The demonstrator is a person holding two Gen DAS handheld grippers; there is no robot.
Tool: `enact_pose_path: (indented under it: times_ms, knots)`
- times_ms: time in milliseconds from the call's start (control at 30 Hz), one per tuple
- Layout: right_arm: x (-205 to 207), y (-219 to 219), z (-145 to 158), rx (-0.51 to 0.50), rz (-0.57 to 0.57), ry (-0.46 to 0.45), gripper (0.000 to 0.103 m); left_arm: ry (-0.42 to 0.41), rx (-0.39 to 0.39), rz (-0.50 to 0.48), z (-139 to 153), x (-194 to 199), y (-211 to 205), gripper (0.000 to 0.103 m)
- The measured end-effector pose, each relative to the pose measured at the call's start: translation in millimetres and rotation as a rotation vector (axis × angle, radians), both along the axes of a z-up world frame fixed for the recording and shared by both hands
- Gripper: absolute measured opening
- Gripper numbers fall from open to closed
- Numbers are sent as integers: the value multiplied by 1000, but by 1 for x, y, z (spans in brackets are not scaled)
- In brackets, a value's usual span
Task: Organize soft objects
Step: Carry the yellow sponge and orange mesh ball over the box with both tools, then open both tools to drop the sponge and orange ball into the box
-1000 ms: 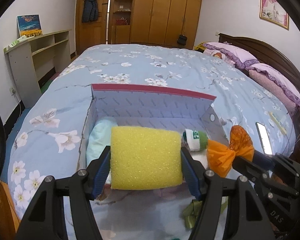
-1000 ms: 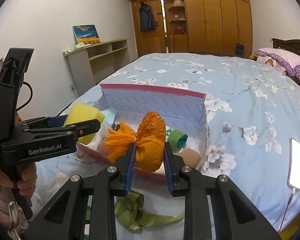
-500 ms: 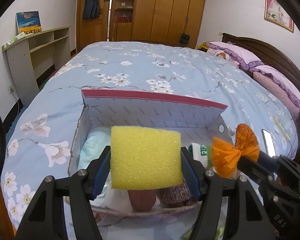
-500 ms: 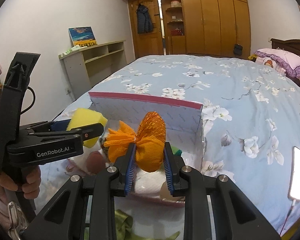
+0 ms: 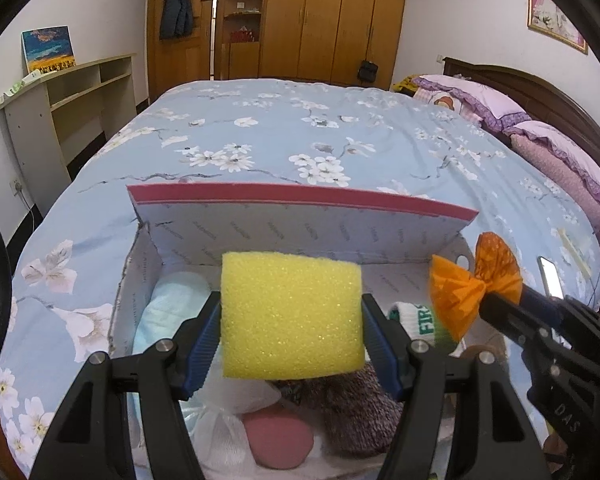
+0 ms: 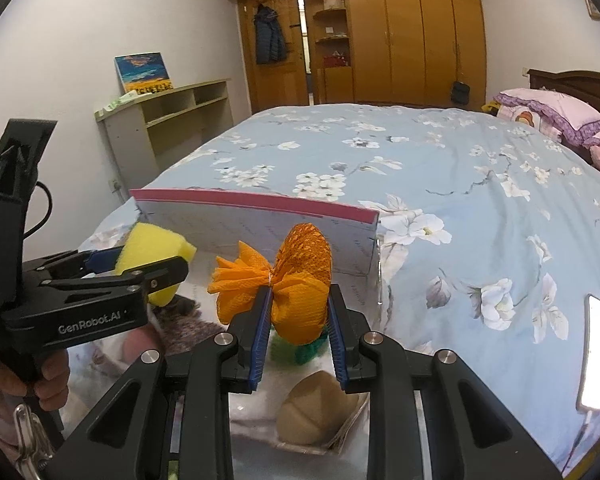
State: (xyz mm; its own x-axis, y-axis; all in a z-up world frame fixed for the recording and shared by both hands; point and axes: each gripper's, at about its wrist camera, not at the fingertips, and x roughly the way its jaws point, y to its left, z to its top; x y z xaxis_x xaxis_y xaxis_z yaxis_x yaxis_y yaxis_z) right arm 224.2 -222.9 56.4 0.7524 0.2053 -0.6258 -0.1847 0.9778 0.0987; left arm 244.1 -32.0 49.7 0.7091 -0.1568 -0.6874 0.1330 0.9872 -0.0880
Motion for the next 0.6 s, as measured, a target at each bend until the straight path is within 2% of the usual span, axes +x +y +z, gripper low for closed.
enact_pose_path:
  times_ms: [600]
  knots:
    - [25, -5, -31, -7, -28, 55, 27, 37, 27, 4, -31, 19, 0, 70]
